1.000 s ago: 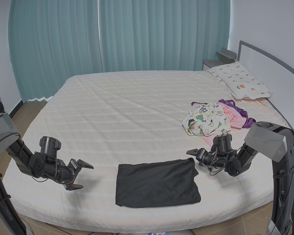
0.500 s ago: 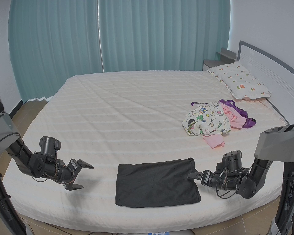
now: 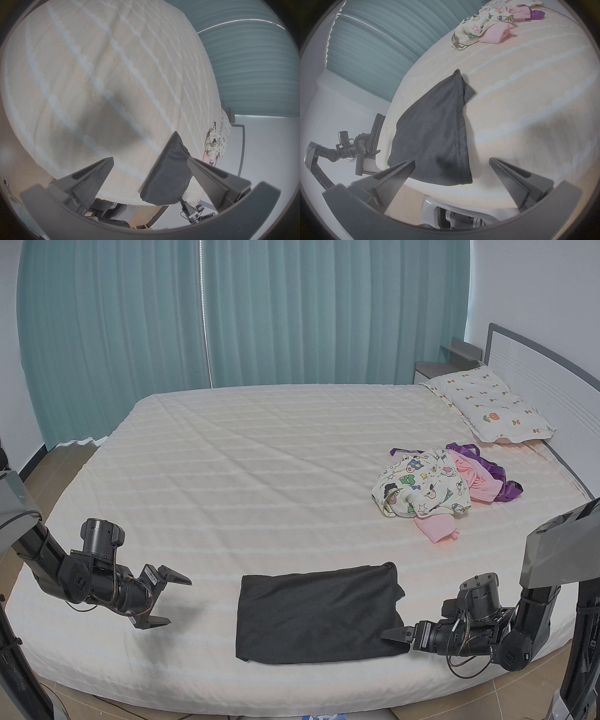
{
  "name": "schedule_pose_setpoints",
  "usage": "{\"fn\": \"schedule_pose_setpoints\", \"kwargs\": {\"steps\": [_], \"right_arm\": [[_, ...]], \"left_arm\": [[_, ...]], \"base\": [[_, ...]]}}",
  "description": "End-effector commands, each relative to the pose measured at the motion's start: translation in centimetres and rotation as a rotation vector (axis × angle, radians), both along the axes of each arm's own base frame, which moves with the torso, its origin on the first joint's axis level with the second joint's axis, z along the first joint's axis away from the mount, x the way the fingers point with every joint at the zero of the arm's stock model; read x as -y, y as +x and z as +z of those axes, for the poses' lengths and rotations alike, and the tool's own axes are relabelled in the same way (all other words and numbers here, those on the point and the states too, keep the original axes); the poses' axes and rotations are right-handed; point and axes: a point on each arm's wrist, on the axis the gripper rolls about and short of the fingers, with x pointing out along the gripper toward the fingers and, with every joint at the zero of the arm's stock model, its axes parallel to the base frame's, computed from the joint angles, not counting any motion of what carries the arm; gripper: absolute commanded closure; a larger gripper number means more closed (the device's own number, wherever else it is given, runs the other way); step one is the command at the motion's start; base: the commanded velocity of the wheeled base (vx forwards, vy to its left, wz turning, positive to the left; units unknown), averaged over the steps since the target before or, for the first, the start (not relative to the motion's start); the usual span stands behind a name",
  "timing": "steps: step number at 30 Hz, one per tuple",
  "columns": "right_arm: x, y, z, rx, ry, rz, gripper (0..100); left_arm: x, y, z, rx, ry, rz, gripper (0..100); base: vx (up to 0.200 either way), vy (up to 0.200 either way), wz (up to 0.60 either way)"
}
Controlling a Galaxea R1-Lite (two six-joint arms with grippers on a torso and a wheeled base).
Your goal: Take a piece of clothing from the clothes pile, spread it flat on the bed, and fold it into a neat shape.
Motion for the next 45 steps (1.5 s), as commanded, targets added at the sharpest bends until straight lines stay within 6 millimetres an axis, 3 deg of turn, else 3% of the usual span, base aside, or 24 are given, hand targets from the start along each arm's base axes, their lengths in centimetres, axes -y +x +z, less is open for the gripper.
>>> {"fn": "schedule_pose_setpoints", "kwargs": {"steps": [1, 18, 38, 39, 45], "right_arm": [[-0.5, 0.2, -0.4, -0.004, -0.006, 0.011, 100], [1.0, -1.3, -0.5, -0.032, -0.062, 0.021, 100], [1.3, -1.4, -0.9, -0.036, -0.076, 0.026, 100], [1.2, -1.3, -0.8, -0.034, -0.074, 0.026, 0], [1.1, -0.9, -0.3, 0.008, -0.041, 0.007, 0]], "left_arm": [[0.0, 0.0, 0.0, -0.001, 0.0, 0.001, 0], [0.0, 0.0, 0.0, -0.001, 0.0, 0.001, 0], [0.0, 0.0, 0.0, -0.003, 0.0, 0.001, 0], [0.0, 0.0, 0.0, -0.001, 0.0, 0.001, 0], [0.0, 0.0, -0.1, -0.003, 0.005, 0.004, 0]], "base": [[0.0, 0.0, 0.0], [0.0, 0.0, 0.0], [0.0, 0.0, 0.0], [0.0, 0.0, 0.0], [0.0, 0.0, 0.0]]}}
